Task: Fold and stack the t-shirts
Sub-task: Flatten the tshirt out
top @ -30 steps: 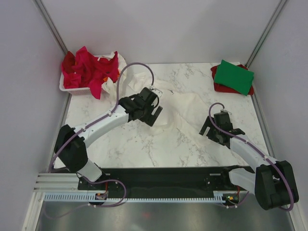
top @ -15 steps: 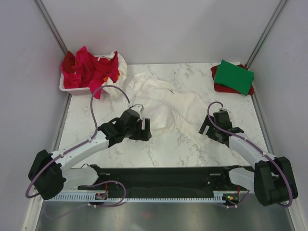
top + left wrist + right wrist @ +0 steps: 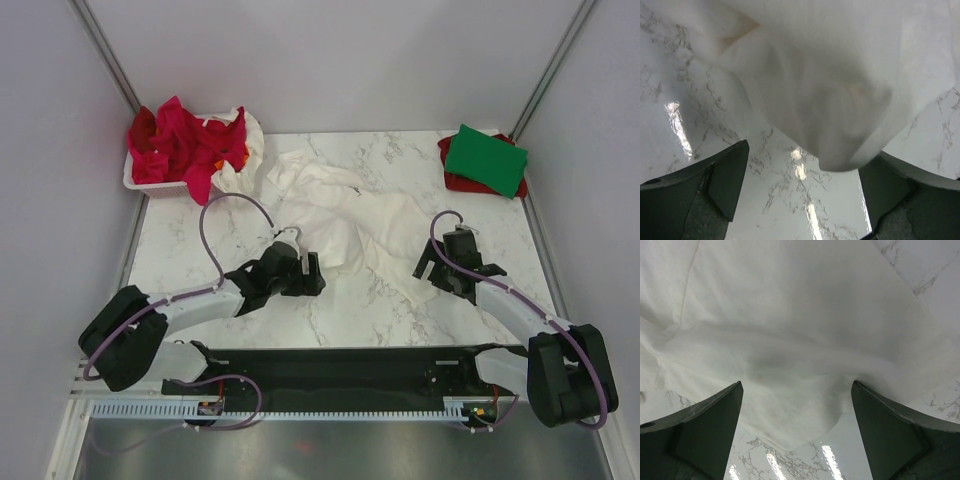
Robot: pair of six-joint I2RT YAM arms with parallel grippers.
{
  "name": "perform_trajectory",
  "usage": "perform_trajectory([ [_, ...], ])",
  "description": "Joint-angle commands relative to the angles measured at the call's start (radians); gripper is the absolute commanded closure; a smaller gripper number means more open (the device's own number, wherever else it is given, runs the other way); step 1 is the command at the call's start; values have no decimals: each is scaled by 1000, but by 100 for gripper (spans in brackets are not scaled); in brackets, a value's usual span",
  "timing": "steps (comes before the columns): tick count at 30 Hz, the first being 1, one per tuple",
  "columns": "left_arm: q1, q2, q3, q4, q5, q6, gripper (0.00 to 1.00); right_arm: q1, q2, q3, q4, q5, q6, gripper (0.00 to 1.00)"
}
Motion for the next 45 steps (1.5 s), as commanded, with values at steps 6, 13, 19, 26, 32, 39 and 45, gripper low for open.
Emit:
perform_trajectory([
  [6, -2, 175, 121, 215, -78, 51, 68, -1, 25, 19, 16, 0, -11, 2],
  [13, 16, -39, 452, -429, -240, 380, 98, -3, 14, 15, 14, 14, -5, 2],
  [19, 32, -134, 686, -926, -398, 624, 94, -3, 42, 21, 23, 23, -3, 2],
  [26, 61, -197, 657, -1018, -346, 531, 0, -4, 43, 32, 12, 3, -16, 2],
  [32, 59, -156, 613, -997, -164, 339, 14, -4, -26, 19, -1, 0, -11, 2],
  [39, 53, -241, 346, -717, 82, 129, 41, -4, -40, 18, -9, -13, -13, 2],
  [45, 9, -285, 145, -465, 235, 38, 29, -3, -34, 19, -11, -13, -10, 2],
])
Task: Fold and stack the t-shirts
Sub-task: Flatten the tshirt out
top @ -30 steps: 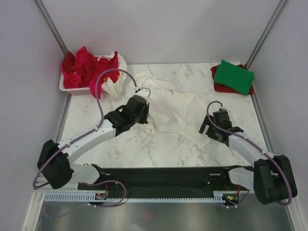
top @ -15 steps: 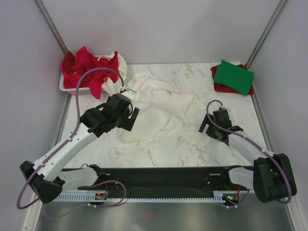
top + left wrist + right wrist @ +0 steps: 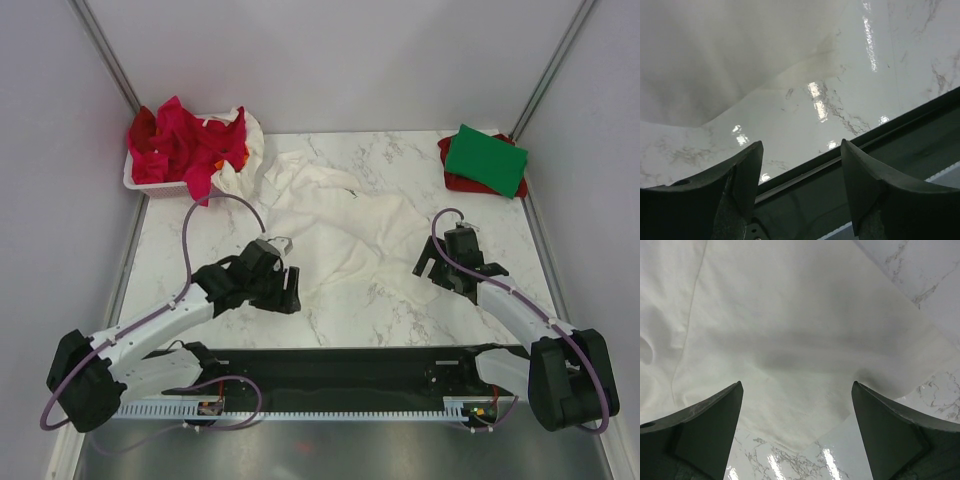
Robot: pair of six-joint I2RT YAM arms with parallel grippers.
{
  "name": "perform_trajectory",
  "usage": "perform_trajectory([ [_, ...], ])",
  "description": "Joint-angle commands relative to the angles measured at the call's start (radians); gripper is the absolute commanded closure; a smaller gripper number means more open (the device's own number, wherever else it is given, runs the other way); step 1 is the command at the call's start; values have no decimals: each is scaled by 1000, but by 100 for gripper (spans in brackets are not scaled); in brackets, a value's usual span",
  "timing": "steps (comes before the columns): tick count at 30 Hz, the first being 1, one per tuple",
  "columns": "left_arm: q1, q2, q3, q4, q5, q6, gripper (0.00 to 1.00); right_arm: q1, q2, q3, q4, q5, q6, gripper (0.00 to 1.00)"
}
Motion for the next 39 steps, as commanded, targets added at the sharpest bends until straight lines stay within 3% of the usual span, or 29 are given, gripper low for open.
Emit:
perform_trajectory([
  [1, -47, -2, -41, 248, 114, -108, 28, -2, -20, 0, 0, -10, 6, 2],
  [7, -162, 134, -39, 366, 31, -105, 26, -2, -43, -5, -4, 0, 8, 2],
  [14, -199, 334, 17, 395, -82, -30, 29, -2, -52, -3, -16, 1, 10, 2],
  [26, -230, 446, 68, 404, -220, 16, 33, -2, -43, -2, -15, -2, 8, 2],
  [28, -233, 478, 82, 403, -230, 26, 43, -2, -34, 0, -10, -2, 6, 2],
  [29, -234, 489, 86, 401, -240, 33, 58, 0, -30, 0, -12, -2, 6, 2],
  [32, -236, 523, 87, 401, -260, 49, 80, -2, -29, 0, -10, -2, 5, 2],
  [39, -242, 524, 45, 398, -276, 67, 98, -2, -29, 1, -7, -11, 6, 2],
])
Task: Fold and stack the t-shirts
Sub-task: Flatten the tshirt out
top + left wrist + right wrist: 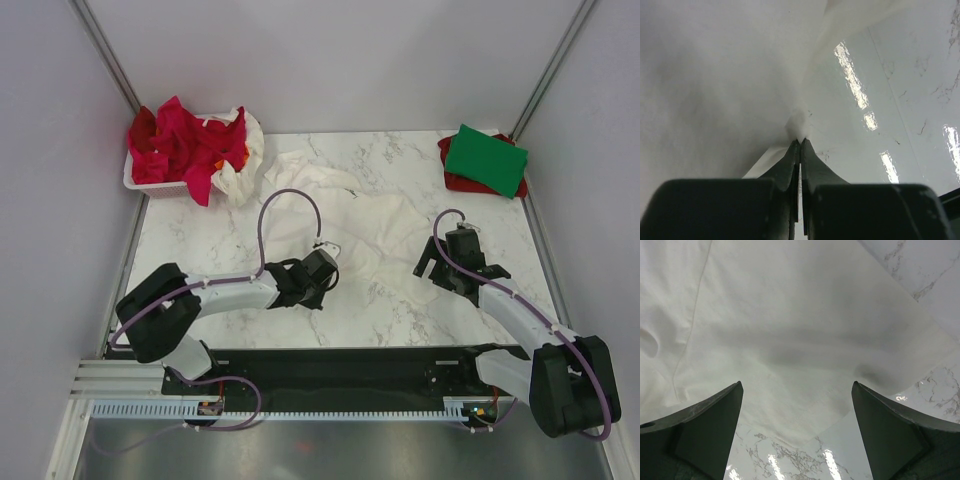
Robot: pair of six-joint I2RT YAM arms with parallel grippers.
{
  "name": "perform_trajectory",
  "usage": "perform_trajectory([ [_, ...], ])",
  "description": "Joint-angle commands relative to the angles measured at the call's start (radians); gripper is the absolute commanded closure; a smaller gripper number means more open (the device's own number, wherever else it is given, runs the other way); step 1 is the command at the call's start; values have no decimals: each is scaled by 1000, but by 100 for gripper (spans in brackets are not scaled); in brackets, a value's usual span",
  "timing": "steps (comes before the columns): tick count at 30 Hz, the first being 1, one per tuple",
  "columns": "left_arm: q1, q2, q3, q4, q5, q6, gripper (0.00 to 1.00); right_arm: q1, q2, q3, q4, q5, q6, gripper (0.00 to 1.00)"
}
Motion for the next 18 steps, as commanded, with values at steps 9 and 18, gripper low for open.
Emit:
perform_trajectory([
  [9, 12, -309, -95, -127, -86, 39, 98, -69, -320, -12, -103, 142, 99, 2],
  [18, 13, -367, -147, -134, -49, -56, 98, -69, -69, -49, -3, 90, 125, 2],
])
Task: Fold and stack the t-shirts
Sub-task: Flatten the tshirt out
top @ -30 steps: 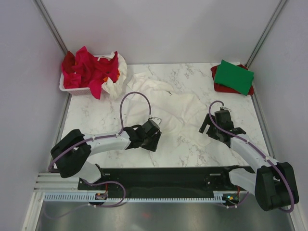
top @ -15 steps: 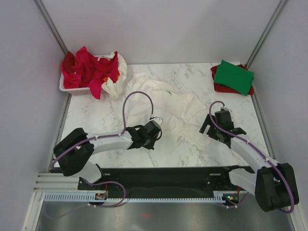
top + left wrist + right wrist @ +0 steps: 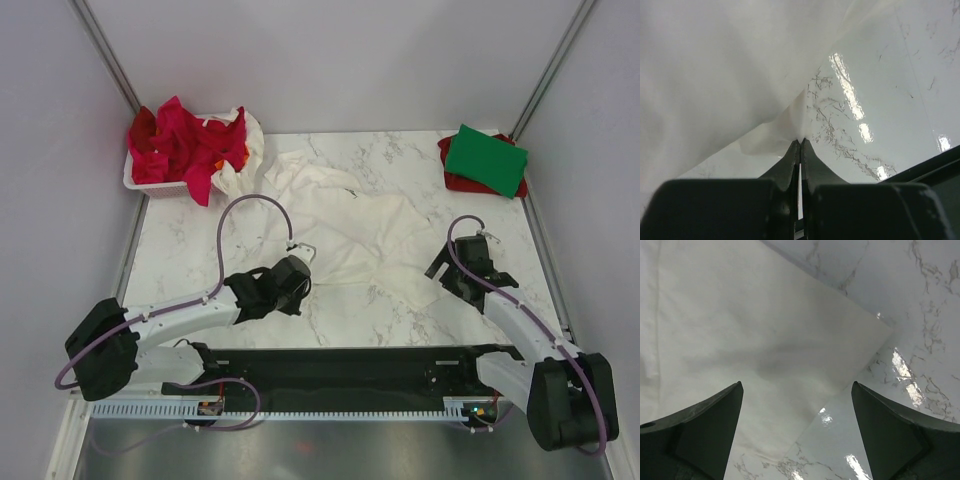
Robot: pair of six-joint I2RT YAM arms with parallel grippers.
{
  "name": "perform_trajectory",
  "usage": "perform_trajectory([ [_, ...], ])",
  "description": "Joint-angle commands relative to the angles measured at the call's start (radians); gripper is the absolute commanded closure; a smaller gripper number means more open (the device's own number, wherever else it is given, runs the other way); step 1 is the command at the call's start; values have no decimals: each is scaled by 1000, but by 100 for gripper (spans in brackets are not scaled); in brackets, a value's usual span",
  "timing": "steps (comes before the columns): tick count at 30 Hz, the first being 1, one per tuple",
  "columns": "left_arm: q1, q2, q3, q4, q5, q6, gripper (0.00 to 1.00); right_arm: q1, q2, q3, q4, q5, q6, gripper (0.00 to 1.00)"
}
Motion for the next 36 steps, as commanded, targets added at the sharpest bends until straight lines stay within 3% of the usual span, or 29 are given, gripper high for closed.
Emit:
perform_trajectory([
  [1, 4, -34, -25, -12, -3, -51, 98, -1, 30, -24, 61, -6, 29, 2],
  [4, 2, -63, -46, -14, 7, -57, 98, -3, 49, -55, 103, -12, 38, 4],
  [7, 2, -89, -68, -12, 17, -72, 98, -3, 69, -93, 175, -39, 43, 14],
  [8, 2, -92, -71, -12, 22, -77, 98, -1, 78, -95, 193, -47, 43, 29],
  [10, 2, -97, -77, -11, 25, -85, 98, -3, 86, -92, 222, -73, 35, 42],
  [11, 2, -97, -78, -12, 25, -85, 98, -1, 89, -91, 232, -75, 34, 56],
  [13, 2, -95, -77, -9, 25, -86, 98, -1, 110, -80, 256, -104, 23, 72],
  [14, 2, -95, -77, -8, 26, -86, 98, -1, 124, -74, 264, -119, 22, 91],
  [15, 2, -97, -78, -6, 28, -86, 98, -1, 127, -68, 275, -151, 22, 100],
  [18, 1, -86, -83, 9, 65, -86, 98, 3, 72, -5, 249, -171, 22, 100],
  [23, -16, -109, -69, 11, 115, -88, 98, 12, -60, 300, 128, -147, -4, 100],
  [30, -30, -246, 26, -63, 160, -39, 98, 14, 4, 1011, -46, -83, -61, 100],
  [36, -33, -279, 11, -123, 168, -13, 98, 14, 136, 1496, -149, -55, -115, 100],
])
